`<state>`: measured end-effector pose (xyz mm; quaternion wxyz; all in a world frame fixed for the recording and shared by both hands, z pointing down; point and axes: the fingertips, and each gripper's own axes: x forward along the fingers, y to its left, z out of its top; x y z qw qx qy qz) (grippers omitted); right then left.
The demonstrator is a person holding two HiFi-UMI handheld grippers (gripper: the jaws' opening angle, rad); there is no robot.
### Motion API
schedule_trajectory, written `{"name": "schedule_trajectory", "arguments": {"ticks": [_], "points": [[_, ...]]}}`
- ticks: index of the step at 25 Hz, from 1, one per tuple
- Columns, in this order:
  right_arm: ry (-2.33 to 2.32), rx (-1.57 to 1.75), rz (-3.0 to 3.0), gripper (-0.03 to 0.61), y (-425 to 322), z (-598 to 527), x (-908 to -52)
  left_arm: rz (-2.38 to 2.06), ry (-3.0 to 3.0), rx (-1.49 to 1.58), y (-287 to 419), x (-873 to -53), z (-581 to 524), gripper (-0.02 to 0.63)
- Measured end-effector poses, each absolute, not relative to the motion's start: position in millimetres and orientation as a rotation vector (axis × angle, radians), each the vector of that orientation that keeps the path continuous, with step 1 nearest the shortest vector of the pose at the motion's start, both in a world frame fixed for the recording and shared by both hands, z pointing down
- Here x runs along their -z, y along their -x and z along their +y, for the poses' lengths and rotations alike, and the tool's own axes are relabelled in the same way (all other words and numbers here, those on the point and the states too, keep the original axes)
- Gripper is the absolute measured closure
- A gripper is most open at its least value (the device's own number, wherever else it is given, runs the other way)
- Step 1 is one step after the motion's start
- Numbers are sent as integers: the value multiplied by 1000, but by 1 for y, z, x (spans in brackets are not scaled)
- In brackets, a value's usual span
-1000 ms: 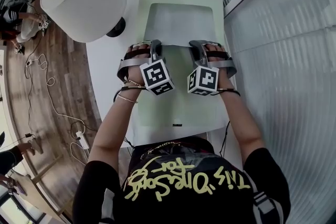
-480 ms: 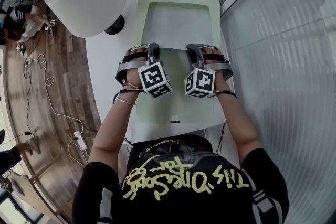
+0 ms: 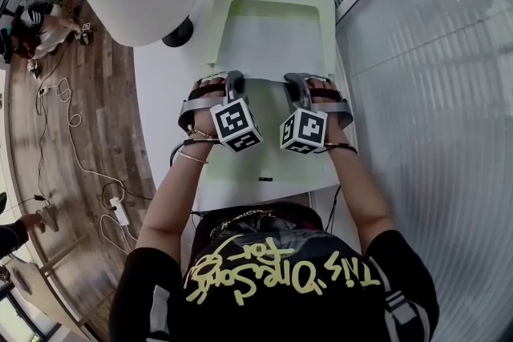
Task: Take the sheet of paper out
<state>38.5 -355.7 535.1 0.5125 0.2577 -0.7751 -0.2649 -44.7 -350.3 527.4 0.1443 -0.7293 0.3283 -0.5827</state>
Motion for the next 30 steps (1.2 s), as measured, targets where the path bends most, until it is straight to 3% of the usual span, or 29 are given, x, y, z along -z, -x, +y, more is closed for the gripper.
{"name": "schedule_trajectory", "arguments": {"ticks": [30], "points": [[-587,571,-1946,569,-41,-302,-540,1066,2123,1684,45,-531,-300,603]]}}
